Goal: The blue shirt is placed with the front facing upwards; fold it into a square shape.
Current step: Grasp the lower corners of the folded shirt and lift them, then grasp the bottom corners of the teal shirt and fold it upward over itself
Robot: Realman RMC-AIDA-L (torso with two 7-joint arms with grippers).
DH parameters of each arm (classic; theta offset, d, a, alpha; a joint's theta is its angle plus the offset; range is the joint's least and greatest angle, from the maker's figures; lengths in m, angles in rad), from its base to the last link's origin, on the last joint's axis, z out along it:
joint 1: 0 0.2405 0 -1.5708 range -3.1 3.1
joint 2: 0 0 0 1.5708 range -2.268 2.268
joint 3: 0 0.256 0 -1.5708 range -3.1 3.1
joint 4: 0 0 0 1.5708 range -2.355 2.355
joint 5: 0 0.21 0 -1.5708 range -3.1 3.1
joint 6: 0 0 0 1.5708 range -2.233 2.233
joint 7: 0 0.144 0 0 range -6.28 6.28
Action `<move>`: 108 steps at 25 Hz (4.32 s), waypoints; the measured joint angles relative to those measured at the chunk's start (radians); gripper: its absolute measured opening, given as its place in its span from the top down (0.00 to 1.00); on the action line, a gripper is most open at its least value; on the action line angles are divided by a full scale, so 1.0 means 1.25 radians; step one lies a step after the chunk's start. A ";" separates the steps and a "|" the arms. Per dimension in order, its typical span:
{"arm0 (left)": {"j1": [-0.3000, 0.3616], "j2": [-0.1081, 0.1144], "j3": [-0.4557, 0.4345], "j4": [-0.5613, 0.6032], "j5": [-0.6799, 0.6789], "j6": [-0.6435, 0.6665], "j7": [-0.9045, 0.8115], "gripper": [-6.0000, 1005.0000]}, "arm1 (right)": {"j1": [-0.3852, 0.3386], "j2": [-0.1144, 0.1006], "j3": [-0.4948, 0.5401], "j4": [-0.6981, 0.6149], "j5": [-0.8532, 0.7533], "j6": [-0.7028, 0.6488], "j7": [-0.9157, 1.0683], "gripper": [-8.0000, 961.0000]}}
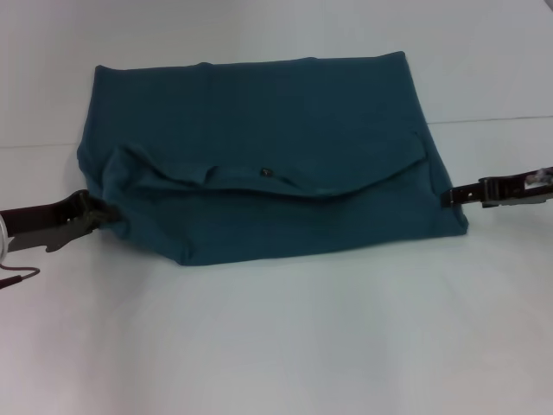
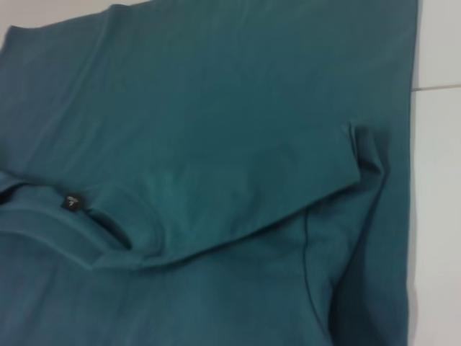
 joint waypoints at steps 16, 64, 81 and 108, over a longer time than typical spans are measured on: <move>0.000 -0.009 -0.010 0.002 -0.012 -0.001 0.016 0.95 | 0.027 0.041 -0.024 0.094 -0.010 0.144 -0.020 0.10; 0.069 0.017 0.048 0.104 0.032 0.261 0.023 0.95 | -0.026 0.015 -0.072 -0.066 0.029 -0.202 0.014 0.92; 0.199 0.011 0.030 0.238 0.238 0.642 0.055 0.95 | -0.114 0.010 -0.065 -0.114 -0.029 -0.565 -0.016 0.92; -0.087 0.082 -0.100 0.081 0.274 0.334 -0.076 0.95 | -0.023 -0.029 0.136 -0.088 0.132 -0.247 0.021 0.92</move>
